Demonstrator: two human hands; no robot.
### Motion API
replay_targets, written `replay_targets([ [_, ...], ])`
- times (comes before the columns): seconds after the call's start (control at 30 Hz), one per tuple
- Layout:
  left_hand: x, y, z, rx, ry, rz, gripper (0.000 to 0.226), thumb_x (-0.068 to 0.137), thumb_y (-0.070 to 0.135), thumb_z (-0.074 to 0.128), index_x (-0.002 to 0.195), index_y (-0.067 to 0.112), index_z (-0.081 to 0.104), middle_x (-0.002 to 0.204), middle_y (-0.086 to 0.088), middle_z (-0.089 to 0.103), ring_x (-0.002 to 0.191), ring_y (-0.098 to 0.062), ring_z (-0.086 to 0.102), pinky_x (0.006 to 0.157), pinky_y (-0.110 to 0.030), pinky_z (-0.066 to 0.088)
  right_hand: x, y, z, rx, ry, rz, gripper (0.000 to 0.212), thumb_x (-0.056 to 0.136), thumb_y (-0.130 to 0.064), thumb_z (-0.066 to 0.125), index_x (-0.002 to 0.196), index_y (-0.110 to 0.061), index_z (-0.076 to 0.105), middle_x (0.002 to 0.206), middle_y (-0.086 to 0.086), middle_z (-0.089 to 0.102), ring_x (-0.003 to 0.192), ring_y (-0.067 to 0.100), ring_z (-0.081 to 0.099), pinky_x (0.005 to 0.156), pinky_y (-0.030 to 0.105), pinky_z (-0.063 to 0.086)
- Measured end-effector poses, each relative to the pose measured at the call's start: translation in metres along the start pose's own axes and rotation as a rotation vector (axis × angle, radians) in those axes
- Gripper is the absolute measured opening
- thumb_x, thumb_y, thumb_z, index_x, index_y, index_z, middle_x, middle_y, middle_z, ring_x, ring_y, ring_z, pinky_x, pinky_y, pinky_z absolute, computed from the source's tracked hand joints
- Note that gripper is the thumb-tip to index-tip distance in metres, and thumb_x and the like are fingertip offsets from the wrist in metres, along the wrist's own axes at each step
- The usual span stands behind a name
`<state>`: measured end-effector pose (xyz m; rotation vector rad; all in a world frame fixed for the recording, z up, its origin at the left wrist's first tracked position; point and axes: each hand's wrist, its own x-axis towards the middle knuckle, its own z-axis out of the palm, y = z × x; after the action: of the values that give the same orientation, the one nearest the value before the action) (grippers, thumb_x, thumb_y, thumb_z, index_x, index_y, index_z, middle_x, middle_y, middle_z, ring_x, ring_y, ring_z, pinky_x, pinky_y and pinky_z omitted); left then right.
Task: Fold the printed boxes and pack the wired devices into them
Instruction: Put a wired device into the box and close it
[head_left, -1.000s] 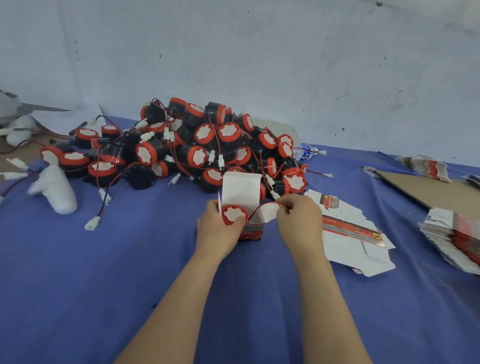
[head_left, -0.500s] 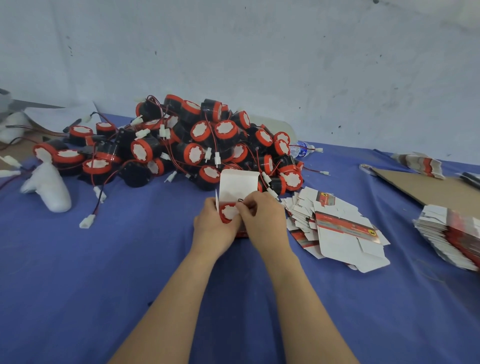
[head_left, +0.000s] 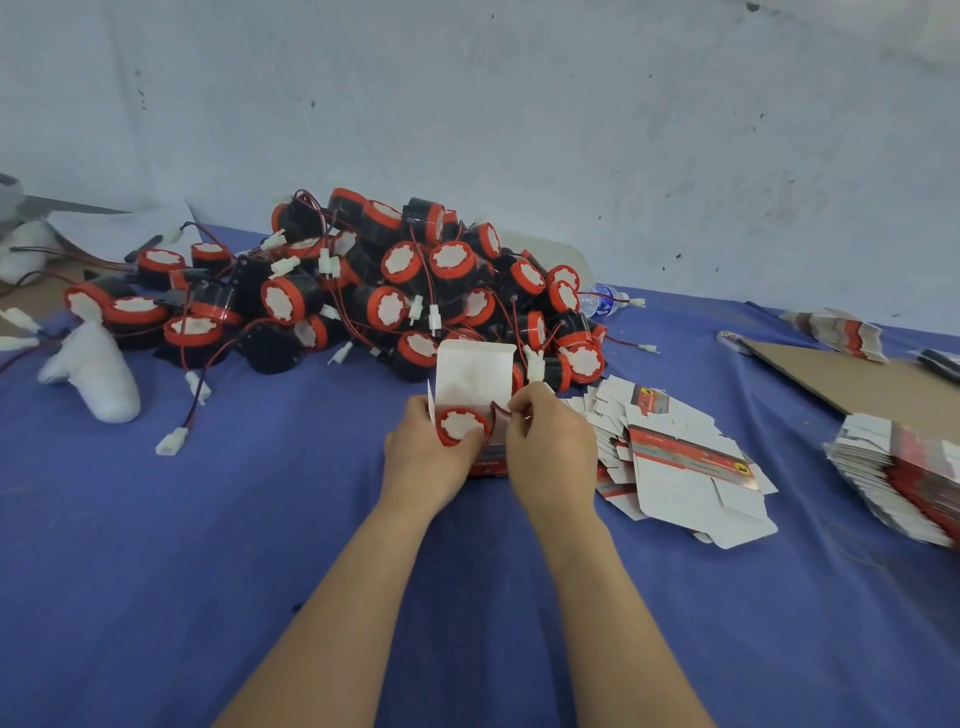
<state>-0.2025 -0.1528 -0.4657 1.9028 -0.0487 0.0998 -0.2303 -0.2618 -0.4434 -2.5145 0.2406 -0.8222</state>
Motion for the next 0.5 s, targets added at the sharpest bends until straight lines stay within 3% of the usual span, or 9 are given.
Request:
replay_targets([
  [0.07, 0.0003, -0.0004, 0.0004, 0.006, 0.002, -0.001, 0.036, 0.086, 0.031, 0.066, 0.105, 0.024, 0.037, 0.116, -0.004, 0.058, 0.110, -0.024, 0.055, 0.084, -0.035, 0.050, 0.0001, 0.0003, 0.0012, 0.078, 0.028, 0.009, 0.016, 0.094, -0.010, 0.049, 0.109, -0.015, 0.052, 0.082, 0.004, 0.062, 0.079, 0.025, 0.058, 0.069, 0.043, 0.048],
  [0.2, 0.0005, -0.0017, 0.0006, 0.003, -0.002, -0.001, 0.035, 0.086, 0.030, 0.066, 0.105, 0.025, 0.038, 0.115, -0.004, 0.058, 0.109, -0.024, 0.055, 0.079, -0.032, 0.048, -0.0008, 0.0010, 0.0043, 0.306, 0.031, 0.094, 0.059, 0.093, -0.009, 0.052, 0.143, -0.026, 0.025, 0.075, 0.003, 0.059, 0.071, 0.020, 0.058, 0.061, 0.035, 0.048],
  [0.27, 0.0007, -0.0021, 0.0005, 0.000, -0.007, 0.002, 0.035, 0.086, 0.030, 0.066, 0.106, 0.025, 0.038, 0.115, -0.004, 0.058, 0.110, -0.024, 0.054, 0.083, -0.035, 0.050, 0.0005, 0.0041, 0.0050, 0.291, 0.027, 0.106, 0.066, 0.094, -0.010, 0.050, 0.150, -0.026, 0.019, 0.075, 0.002, 0.060, 0.070, 0.017, 0.057, 0.062, 0.034, 0.047],
  [0.33, 0.0008, -0.0022, 0.0004, 0.004, -0.010, 0.007, 0.036, 0.086, 0.031, 0.066, 0.108, 0.025, 0.038, 0.116, -0.003, 0.057, 0.112, -0.025, 0.053, 0.088, -0.038, 0.050, 0.0010, 0.0056, 0.0048, 0.222, 0.040, 0.079, 0.061, 0.095, -0.011, 0.047, 0.150, -0.024, 0.025, 0.084, 0.001, 0.063, 0.076, 0.017, 0.057, 0.066, 0.034, 0.048],
  [0.43, 0.0007, -0.0023, 0.0008, 0.005, -0.011, 0.013, 0.036, 0.086, 0.031, 0.066, 0.108, 0.025, 0.037, 0.117, -0.002, 0.057, 0.114, -0.025, 0.052, 0.090, -0.039, 0.050, 0.0019, 0.0056, 0.0055, 0.187, 0.071, 0.015, 0.045, 0.098, -0.012, 0.044, 0.143, -0.019, 0.044, 0.119, 0.003, 0.062, 0.109, 0.021, 0.056, 0.088, 0.035, 0.048],
  [0.5, 0.0008, -0.0024, 0.0009, 0.006, -0.007, 0.013, 0.035, 0.086, 0.031, 0.066, 0.106, 0.025, 0.037, 0.113, -0.002, 0.057, 0.112, -0.025, 0.053, 0.089, -0.040, 0.050, 0.0020, 0.0061, 0.0085, 0.119, 0.047, -0.034, 0.039, 0.100, -0.013, 0.042, 0.139, -0.015, 0.049, 0.123, 0.006, 0.059, 0.115, 0.024, 0.050, 0.092, 0.034, 0.042],
])
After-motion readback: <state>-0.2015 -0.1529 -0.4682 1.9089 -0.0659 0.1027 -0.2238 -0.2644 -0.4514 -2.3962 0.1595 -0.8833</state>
